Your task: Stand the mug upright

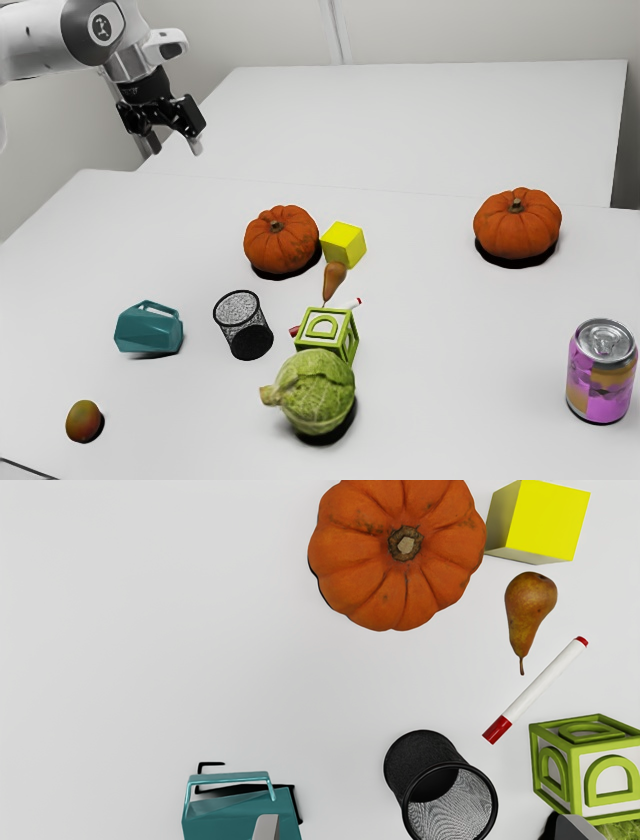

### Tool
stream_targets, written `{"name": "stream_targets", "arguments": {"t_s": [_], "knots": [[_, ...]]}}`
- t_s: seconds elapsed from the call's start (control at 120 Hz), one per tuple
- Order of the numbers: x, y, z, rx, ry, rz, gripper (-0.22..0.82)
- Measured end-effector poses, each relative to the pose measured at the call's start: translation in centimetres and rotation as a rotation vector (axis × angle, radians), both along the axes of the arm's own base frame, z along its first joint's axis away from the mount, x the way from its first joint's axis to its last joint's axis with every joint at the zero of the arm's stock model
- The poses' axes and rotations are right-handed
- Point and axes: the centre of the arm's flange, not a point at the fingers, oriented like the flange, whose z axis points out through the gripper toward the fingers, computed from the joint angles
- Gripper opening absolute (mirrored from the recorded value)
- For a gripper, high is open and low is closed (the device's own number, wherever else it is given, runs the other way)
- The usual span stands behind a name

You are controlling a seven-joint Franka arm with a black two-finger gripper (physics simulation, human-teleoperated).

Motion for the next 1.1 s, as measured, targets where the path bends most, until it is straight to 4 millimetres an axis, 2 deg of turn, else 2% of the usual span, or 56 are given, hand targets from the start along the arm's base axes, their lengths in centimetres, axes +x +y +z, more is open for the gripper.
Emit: {"name": "stream_targets", "arguments": {"t_s": [0.217,0.317,0.417,0.492,0.558,0.617,0.658,0.775,0.825,0.875,0.958,1.017,1.1], "knots": [[-0.3,-0.1,-0.2,-0.01,0.002,-0.006,0.6],[-2.7,-0.2,-1.0,-0.052,0.03,-0.001,0.6],[-4.9,1.1,-1.7,-0.163,0.043,0.01,0.6],[-5.3,2.5,-2.6,-0.237,0.058,0.012,0.6],[-5.3,3.9,-4.0,-0.309,0.083,0.01,0.6],[-5.4,5.5,-5.2,-0.365,0.097,0.009,0.6],[-5.7,7.7,-5.9,-0.396,0.1,0.024,0.6],[-8.6,17.1,-7.6,-0.457,0.078,0.137,0.6],[-9.8,19.9,-8.2,-0.472,0.067,0.164,0.6],[-10.2,21.0,-8.8,-0.485,0.065,0.162,0.6],[-10.1,21.3,-10.2,-0.508,0.072,0.135,0.6],[-10.9,22.4,-13.2,-0.553,0.095,0.15,0.6],[-13.9,24.3,-18.2,-0.631,0.117,0.215,0.6]]}}
